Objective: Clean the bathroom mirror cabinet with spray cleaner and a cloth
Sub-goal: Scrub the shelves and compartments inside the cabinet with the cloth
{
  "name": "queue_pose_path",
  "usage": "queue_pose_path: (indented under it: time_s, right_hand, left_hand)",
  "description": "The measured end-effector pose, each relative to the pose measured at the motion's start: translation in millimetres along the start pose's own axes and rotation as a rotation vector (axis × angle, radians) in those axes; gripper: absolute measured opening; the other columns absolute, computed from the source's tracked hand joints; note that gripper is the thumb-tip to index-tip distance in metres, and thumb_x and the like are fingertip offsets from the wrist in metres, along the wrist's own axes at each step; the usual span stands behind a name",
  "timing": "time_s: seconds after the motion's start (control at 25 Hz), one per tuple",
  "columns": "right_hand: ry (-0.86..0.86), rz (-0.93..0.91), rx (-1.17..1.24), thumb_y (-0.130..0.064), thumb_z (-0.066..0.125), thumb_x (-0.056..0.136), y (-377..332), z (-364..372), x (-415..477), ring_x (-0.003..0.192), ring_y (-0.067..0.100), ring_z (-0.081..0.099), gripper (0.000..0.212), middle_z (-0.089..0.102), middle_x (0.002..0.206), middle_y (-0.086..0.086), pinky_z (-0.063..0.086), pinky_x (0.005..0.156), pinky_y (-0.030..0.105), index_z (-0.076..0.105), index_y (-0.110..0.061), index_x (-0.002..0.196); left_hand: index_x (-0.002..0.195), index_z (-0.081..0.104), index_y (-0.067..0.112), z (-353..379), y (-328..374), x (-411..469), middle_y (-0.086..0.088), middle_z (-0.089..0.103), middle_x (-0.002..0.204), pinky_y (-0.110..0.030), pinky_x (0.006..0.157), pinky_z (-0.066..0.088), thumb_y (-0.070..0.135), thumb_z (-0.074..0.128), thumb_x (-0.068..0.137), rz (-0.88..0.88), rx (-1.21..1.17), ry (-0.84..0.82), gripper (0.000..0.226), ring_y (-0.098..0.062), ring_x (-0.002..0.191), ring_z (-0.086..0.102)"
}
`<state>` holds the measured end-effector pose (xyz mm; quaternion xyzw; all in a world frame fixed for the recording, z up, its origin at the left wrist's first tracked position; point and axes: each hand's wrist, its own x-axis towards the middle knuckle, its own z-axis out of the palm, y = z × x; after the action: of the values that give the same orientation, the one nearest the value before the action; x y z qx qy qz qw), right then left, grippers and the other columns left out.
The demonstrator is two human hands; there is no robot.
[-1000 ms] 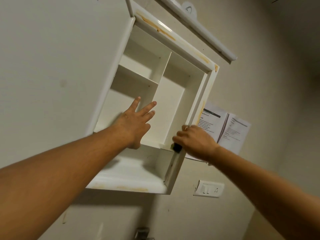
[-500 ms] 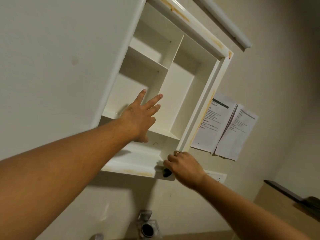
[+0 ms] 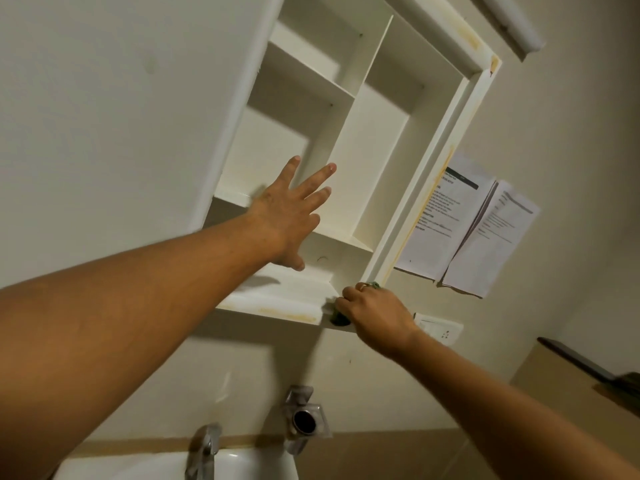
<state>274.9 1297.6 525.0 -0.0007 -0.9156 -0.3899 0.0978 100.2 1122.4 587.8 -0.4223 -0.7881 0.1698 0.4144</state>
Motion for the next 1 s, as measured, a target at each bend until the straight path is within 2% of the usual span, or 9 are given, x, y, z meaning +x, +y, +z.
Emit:
queue_pose_path:
  time_s: [0.08,0.2,0.28,0.4,0.48,0.56,0.68,0.88,1.0]
  right_hand:
    - [0.053,-0.012,-0.103,-0.022,0.068,0.094,36,-31,8,0.083,0.021,0.058,0.017,0.061,0.092,0.001,0.055,0.068,0.039,0.062,-0.021,0.11]
    - [0.183,0.109,-0.186,-0.019,0.069,0.091,77,-60,16,0.081,0.021,0.058,0.022,0.062,0.092,0.001,0.054,0.066,0.036,0.061,-0.021,0.111]
    - [0.162,0.149,-0.118,-0.019,0.068,0.092,55,-43,12,0.086,0.021,0.06,0.023,0.063,0.099,0.002,0.055,0.071,0.035,0.061,-0.021,0.115]
    - [0.004,0.146,0.079,-0.011,0.064,0.094,-12,4,-7,0.092,0.023,0.062,0.029,0.062,0.106,0.002,0.055,0.072,0.034,0.06,-0.02,0.122]
    - [-0.055,0.117,0.128,-0.011,0.06,0.096,-12,6,-5,0.092,0.023,0.062,0.027,0.061,0.105,0.001,0.055,0.07,0.034,0.058,-0.021,0.121]
    - [-0.022,0.053,0.03,-0.021,0.063,0.097,16,-15,4,0.087,0.022,0.061,0.018,0.061,0.098,0.0,0.056,0.068,0.037,0.058,-0.021,0.114]
    - [0.074,0.114,-0.096,-0.024,0.067,0.094,52,-38,12,0.084,0.02,0.059,0.02,0.061,0.096,0.001,0.055,0.066,0.035,0.058,-0.021,0.111]
    - [0.009,0.216,0.084,-0.009,0.059,0.095,-16,9,0,0.087,0.023,0.06,0.023,0.06,0.105,0.002,0.051,0.066,0.033,0.058,-0.018,0.117]
    - [0.025,0.36,0.219,-0.003,0.06,0.09,-18,21,6,0.081,0.024,0.06,0.022,0.06,0.098,-0.001,0.047,0.06,0.033,0.06,-0.019,0.104]
  left_hand:
    - [0.148,0.049,0.027,2,1,-1,-0.012,-0.004,0.172,-0.072,0.117,-0.005,0.088,0.045,0.08,0.009,-0.02,0.01,0.091,-0.042,0.144,-0.042]
    - [0.151,0.044,0.026,11,3,-2,-0.014,-0.006,0.172,-0.072,0.118,-0.003,0.088,0.046,0.081,0.0,-0.018,0.047,0.094,-0.043,0.144,-0.042]
    - [0.155,0.038,0.026,15,5,-1,-0.015,-0.009,0.171,-0.072,0.118,-0.002,0.087,0.047,0.081,-0.004,-0.011,0.077,0.097,-0.043,0.144,-0.042]
    - [0.159,0.029,0.024,17,9,-2,-0.016,-0.012,0.171,-0.072,0.118,-0.002,0.088,0.045,0.08,-0.014,0.011,0.078,0.103,-0.044,0.143,-0.042]
    - [0.161,0.026,0.024,15,8,-4,-0.015,-0.012,0.171,-0.072,0.118,-0.002,0.089,0.045,0.08,-0.018,0.017,0.05,0.106,-0.044,0.143,-0.042]
    - [0.161,0.025,0.024,11,6,-5,-0.014,-0.011,0.171,-0.072,0.118,-0.002,0.089,0.046,0.08,-0.002,0.009,0.04,0.107,-0.044,0.143,-0.042]
    - [0.162,0.02,0.023,15,6,-5,-0.015,-0.013,0.171,-0.072,0.119,-0.001,0.089,0.046,0.079,-0.017,0.011,0.055,0.109,-0.044,0.144,-0.041]
    - [0.164,-0.003,0.017,25,15,-4,-0.018,-0.02,0.169,-0.072,0.119,-0.001,0.091,0.043,0.078,-0.035,0.05,0.06,0.122,-0.047,0.143,-0.041]
    - [0.163,-0.006,0.012,21,20,-7,-0.016,-0.016,0.17,-0.071,0.12,-0.001,0.091,0.044,0.078,-0.036,0.034,0.004,0.126,-0.047,0.142,-0.042]
